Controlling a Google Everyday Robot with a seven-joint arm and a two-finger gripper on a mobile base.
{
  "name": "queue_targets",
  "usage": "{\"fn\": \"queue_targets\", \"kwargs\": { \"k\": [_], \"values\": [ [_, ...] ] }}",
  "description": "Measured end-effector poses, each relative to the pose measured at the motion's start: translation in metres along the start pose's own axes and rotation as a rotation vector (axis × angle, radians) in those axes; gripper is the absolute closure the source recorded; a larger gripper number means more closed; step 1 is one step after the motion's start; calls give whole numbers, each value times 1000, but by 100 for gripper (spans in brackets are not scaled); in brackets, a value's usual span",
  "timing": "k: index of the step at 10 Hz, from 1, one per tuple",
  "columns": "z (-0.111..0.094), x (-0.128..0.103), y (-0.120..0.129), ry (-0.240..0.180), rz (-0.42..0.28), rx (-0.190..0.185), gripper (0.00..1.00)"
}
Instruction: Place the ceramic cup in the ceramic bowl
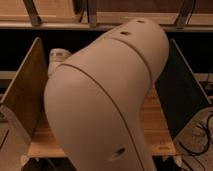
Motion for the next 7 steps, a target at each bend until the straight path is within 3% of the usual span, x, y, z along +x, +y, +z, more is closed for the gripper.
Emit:
{"fn": "queue_targets", "kwargs": {
  "k": [3, 5, 7],
  "values": [
    [34, 43, 23, 64, 20, -108, 100],
    [54, 47, 35, 55, 28, -165, 100],
    [76, 33, 49, 13, 34, -231, 100]
  ]
}}
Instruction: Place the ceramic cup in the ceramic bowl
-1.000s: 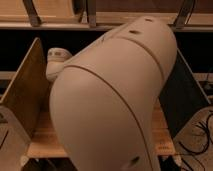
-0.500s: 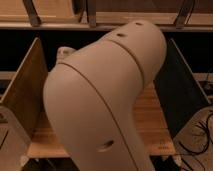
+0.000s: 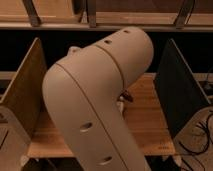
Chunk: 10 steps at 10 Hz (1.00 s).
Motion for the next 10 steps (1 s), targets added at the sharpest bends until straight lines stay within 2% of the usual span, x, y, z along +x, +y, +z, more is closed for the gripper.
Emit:
{"fn": "queue_targets", "kwargs": {
  "k": [1, 4, 7, 10],
  "values": [
    [12, -10, 4, -30, 0, -33, 100],
    [27, -28, 8, -97, -1, -89, 98],
    [34, -38, 10, -157, 1, -129, 71],
    [31, -32, -1, -185, 18, -114, 39]
  ]
}}
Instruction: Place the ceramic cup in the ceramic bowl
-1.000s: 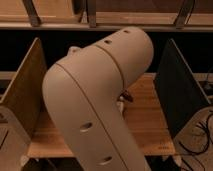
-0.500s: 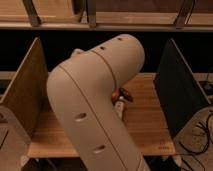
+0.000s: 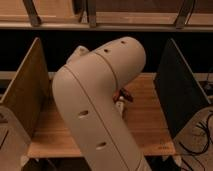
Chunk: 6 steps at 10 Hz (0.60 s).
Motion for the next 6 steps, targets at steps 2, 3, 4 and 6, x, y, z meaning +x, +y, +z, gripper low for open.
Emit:
{"fn": "queue_targets", "kwargs": {
  "k": [2, 3, 4, 6],
  "values": [
    [-4, 4, -4, -10, 6, 12, 22],
    [-4, 5, -4, -17, 11, 15, 20],
    [-4, 6, -3, -22, 15, 13, 20],
    [-2, 6, -1, -36, 21, 12, 20]
  ]
}}
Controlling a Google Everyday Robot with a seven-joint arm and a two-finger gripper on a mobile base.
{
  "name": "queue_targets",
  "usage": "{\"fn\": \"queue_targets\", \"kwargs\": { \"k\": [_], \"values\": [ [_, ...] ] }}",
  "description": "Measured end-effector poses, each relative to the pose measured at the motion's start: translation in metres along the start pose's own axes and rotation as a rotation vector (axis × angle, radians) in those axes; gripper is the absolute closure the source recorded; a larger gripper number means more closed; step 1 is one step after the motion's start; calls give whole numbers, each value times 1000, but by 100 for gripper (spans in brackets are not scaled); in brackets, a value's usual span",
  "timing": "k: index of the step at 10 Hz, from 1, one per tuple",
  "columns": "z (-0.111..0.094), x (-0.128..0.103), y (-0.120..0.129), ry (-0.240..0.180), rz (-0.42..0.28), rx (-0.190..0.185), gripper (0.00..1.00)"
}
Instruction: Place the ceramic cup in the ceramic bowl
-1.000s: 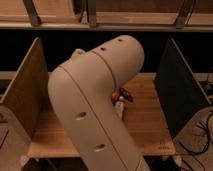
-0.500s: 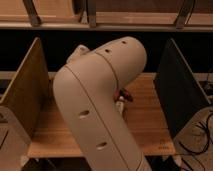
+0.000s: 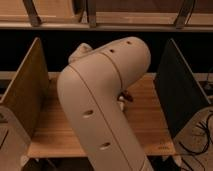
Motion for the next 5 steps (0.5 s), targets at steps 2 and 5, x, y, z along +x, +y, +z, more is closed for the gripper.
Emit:
{"fn": "queue_targets", "kwargs": {
  "k": [2, 5],
  "values": [
    [2, 1, 1, -8, 4, -2, 20],
    [-2, 3, -3, -6, 3, 15, 20]
  ]
}}
